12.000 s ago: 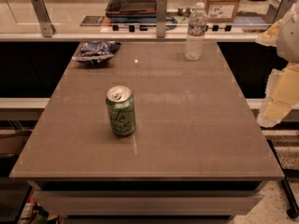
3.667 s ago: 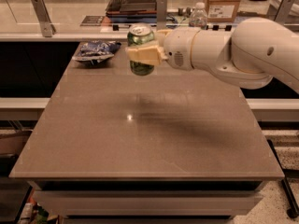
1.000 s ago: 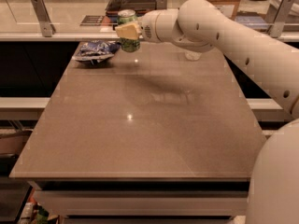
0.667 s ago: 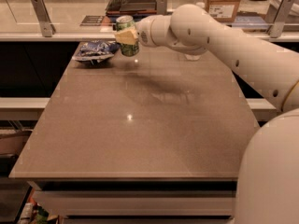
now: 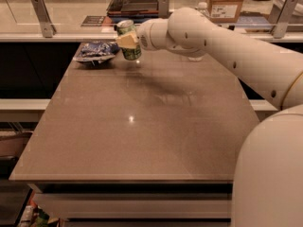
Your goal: Move green can near blue chip bag
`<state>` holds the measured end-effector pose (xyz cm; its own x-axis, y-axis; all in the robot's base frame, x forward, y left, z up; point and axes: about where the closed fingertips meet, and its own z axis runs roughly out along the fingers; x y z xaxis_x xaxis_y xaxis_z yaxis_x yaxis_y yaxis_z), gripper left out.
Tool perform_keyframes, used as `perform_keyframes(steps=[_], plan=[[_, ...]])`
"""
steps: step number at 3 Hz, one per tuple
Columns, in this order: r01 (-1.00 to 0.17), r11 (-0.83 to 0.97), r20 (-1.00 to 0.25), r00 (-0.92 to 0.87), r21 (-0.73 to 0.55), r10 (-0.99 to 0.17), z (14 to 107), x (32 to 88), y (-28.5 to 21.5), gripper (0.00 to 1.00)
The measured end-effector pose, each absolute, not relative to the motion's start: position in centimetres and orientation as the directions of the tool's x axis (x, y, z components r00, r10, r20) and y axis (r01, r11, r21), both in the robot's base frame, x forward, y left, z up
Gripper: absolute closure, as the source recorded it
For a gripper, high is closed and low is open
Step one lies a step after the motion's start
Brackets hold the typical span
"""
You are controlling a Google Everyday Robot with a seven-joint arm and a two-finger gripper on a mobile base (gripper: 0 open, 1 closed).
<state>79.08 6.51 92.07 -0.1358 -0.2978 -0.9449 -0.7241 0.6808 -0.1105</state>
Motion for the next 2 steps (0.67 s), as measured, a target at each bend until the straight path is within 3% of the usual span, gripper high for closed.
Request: perform_keyframes(steps=[2], plan=[[-0.726, 0.688, -0.946, -0.212, -0.015, -0.245, 89.7, 80.4, 6.7, 1.00]])
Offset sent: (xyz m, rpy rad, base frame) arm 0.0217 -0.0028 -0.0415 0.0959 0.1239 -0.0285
